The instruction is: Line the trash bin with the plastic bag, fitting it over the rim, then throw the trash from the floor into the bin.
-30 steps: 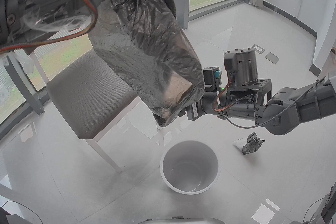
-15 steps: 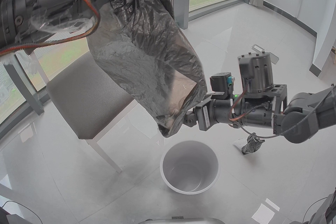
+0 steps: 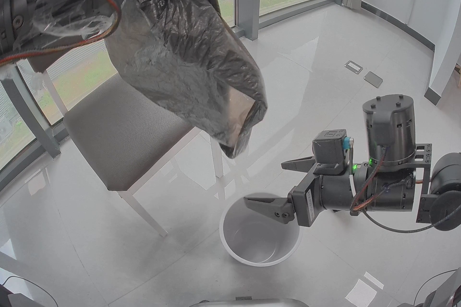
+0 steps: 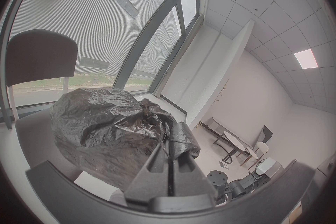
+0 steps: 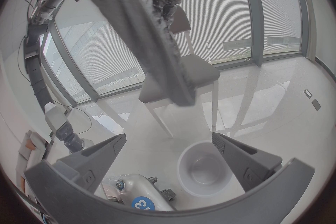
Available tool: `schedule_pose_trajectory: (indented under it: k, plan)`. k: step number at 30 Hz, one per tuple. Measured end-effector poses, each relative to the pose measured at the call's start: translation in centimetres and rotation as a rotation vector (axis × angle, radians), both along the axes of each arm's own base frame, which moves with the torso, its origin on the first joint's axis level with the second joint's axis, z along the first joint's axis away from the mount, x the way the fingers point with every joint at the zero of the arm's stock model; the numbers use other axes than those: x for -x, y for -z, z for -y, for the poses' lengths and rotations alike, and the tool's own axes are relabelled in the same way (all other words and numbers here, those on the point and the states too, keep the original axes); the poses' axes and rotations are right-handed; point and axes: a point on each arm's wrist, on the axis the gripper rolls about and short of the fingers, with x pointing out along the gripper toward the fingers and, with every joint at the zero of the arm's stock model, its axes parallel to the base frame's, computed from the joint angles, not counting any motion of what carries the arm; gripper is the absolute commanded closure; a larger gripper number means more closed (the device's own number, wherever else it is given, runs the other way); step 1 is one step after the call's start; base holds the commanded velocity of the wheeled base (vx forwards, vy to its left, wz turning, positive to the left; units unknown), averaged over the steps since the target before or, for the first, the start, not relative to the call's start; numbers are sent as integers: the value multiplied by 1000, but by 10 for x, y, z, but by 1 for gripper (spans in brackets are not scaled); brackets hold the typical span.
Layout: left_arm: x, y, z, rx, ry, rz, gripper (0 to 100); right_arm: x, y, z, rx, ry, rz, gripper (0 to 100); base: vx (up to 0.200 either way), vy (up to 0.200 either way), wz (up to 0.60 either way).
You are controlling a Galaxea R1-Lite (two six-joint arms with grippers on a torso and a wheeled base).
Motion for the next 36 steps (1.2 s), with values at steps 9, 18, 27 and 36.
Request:
schedule_pose_trajectory:
  k: [9, 18, 27, 36]
  plan:
    - [2, -4, -1, 12, 10, 12, 100, -12, 2, 12, 2, 57, -3, 0, 0, 0, 0]
    - [5, -5, -1, 24, 63, 7, 100, -44, 4, 60, -46, 226, -57, 0, 0, 0, 0]
    - [8, -5, -3, 59, 161, -24, 100, -53, -1, 84, -175, 301, -159, 0, 0, 0, 0]
    - [12, -8, -2, 85, 197, 6, 100, -68, -8, 65, -287, 261, -190, 0, 0, 0, 0]
